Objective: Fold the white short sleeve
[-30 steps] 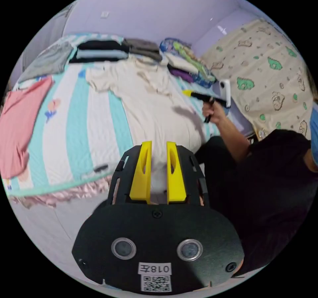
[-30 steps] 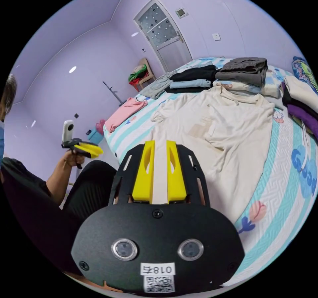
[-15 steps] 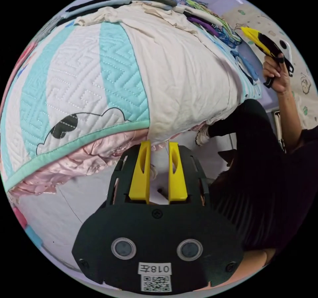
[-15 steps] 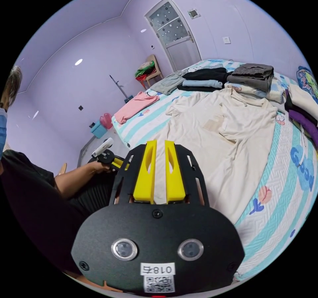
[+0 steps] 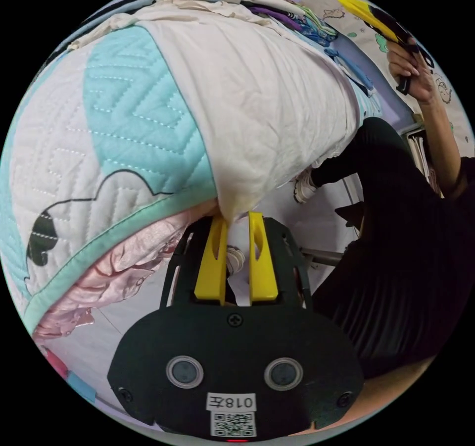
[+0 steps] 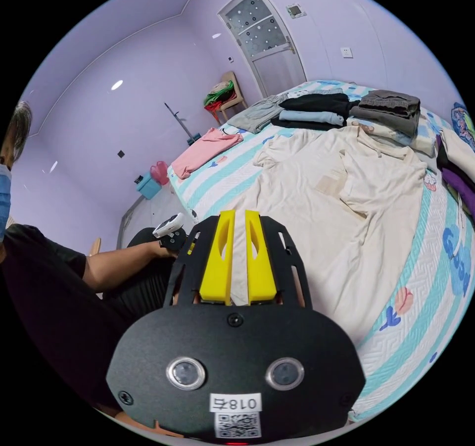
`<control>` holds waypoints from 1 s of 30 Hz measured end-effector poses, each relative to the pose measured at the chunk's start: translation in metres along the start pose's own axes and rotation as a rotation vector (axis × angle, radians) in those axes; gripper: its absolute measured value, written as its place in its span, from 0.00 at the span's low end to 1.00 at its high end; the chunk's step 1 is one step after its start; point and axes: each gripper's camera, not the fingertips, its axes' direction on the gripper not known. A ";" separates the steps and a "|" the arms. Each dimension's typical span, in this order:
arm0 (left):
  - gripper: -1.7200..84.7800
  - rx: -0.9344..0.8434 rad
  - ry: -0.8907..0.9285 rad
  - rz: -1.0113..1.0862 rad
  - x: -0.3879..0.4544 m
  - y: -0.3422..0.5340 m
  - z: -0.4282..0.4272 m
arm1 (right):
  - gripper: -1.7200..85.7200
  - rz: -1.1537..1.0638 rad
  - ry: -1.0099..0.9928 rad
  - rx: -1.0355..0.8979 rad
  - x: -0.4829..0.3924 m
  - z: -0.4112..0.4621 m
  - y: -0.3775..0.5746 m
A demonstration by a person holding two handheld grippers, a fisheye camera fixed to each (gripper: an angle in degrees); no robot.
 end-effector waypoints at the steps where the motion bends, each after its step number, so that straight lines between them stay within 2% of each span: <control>1: 0.06 -0.022 0.016 0.003 0.001 0.000 0.001 | 0.07 -0.003 -0.001 -0.004 -0.002 0.002 -0.001; 2: 0.03 -0.034 0.009 -0.003 0.002 0.002 0.000 | 0.07 -0.013 0.003 -0.012 -0.007 0.008 -0.005; 6: 0.01 -0.014 0.047 -0.060 -0.003 0.009 -0.019 | 0.07 -0.072 0.044 -0.046 -0.027 0.033 -0.030; 10: 0.01 0.024 0.171 -0.084 -0.004 0.023 -0.047 | 0.08 -0.170 0.092 -0.079 -0.048 0.069 -0.070; 17: 0.01 0.188 0.355 -0.006 -0.004 0.048 -0.096 | 0.12 -0.403 0.306 -0.216 -0.079 0.193 -0.160; 23: 0.01 0.274 0.466 0.064 -0.012 0.065 -0.119 | 0.12 -0.558 0.517 -0.401 -0.072 0.285 -0.175; 30: 0.01 0.246 0.485 0.127 -0.008 0.064 -0.128 | 0.11 -0.638 0.473 -0.437 -0.054 0.288 -0.186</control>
